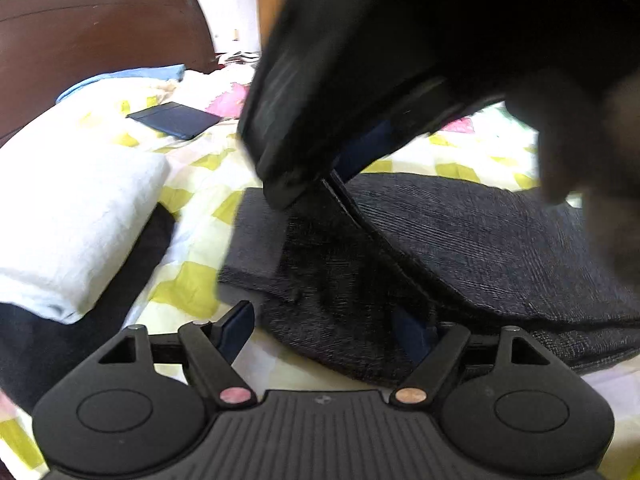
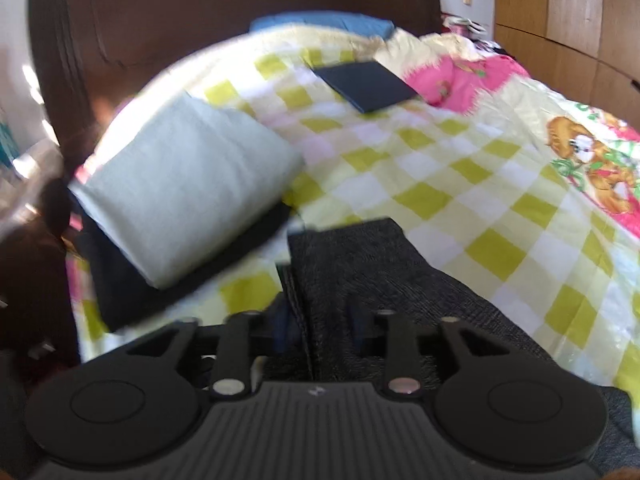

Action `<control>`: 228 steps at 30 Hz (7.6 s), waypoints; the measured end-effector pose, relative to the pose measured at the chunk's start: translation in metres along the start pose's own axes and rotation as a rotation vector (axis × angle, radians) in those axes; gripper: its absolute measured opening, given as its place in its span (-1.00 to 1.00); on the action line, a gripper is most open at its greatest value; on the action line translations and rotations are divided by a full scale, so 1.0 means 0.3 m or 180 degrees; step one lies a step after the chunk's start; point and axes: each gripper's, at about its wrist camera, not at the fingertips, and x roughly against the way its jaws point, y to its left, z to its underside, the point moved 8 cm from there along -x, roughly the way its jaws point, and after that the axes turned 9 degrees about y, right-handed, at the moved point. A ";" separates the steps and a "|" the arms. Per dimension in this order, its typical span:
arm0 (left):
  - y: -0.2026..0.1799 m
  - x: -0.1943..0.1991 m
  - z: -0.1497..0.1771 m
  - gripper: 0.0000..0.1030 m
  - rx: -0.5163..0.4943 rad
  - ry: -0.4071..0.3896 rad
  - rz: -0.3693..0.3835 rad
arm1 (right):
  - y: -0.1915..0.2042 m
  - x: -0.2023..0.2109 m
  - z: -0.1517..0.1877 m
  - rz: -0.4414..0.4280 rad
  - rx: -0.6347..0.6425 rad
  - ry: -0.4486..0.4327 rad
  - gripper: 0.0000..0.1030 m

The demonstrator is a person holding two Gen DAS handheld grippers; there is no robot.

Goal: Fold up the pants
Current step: 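Lay the leg end onto the waistband and open the right tool, then grasp the folded trouser edge with the right tool, then lift the folded edge and fold it over the trousers with the right tool, then open the right tool and withdraw it from the folded trousers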

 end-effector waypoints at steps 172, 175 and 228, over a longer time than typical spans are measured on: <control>-1.130 0.113 0.040 0.70 -0.2024 -0.0317 0.0741 | -0.991 0.932 0.931 0.0397 -0.3283 -0.0735 -0.79; -1.044 0.131 -0.003 0.70 -0.1909 -0.0426 0.0591 | -0.953 0.929 0.821 0.0451 -0.3067 -0.0677 -0.78; -0.448 0.170 -0.084 0.83 0.0038 0.0085 0.1294 | -0.469 0.214 0.174 0.0395 -0.1514 0.0555 -0.43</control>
